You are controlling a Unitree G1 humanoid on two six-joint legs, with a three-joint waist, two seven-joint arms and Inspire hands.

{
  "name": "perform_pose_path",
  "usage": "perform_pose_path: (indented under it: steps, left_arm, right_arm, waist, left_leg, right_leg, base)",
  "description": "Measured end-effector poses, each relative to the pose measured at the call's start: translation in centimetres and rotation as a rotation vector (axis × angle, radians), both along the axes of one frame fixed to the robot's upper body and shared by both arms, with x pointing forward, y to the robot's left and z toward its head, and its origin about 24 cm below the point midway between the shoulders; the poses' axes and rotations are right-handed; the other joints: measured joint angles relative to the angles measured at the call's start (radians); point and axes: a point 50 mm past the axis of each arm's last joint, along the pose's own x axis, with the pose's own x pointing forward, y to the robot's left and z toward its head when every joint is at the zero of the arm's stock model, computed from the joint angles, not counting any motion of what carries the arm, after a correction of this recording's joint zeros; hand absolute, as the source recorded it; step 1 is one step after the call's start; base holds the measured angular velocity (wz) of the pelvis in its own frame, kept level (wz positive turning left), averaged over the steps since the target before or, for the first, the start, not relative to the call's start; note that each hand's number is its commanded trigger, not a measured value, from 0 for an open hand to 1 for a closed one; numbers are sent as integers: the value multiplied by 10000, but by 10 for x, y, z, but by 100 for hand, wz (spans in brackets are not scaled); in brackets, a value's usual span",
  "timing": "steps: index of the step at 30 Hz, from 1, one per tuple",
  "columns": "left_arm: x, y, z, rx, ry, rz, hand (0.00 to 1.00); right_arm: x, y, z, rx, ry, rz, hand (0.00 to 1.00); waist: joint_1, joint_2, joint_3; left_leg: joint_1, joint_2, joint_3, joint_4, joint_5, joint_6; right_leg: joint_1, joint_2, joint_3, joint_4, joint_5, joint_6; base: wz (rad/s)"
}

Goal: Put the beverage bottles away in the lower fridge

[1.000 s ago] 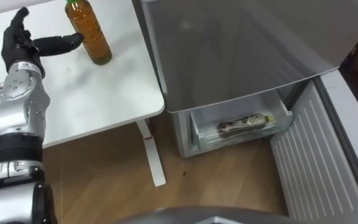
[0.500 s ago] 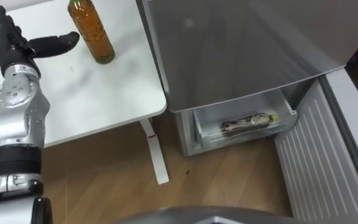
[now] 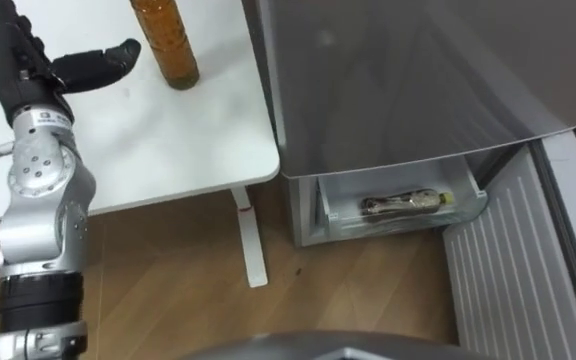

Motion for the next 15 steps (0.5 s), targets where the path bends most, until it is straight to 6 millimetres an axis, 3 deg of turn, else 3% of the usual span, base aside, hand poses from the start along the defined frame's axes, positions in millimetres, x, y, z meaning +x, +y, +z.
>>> perform_pose_path:
  steps: [3,9,15]
  left_arm:
    - [-10,0,-8,128,304,57,0]
    - [-18,-7,-21,-91,749,-165,0]
    - [-17,-11,-15,-90,495,-390,0]
  right_arm:
    - [4,3,-1,103,-228,-79,0]
    - [9,7,-3,329,-485,-645,0]
    - [15,9,-3,420,-740,-817,0]
  waist:
    - [-34,54,16]
    - [-1,-246,172]
    - [5,-268,100]
  left_leg:
    - [26,-17,-63,-31,50,-4]
    - [-97,-88,-313,5,144,5]
    - [-336,-131,-453,70,149,12]
  right_leg:
    - [41,-23,-138,2,-1,0]
    - [96,-48,-339,-139,-25,-11]
    - [-14,-49,-428,-180,-9,-10]
  base:
    - [5]
    - [13]
    - [7]
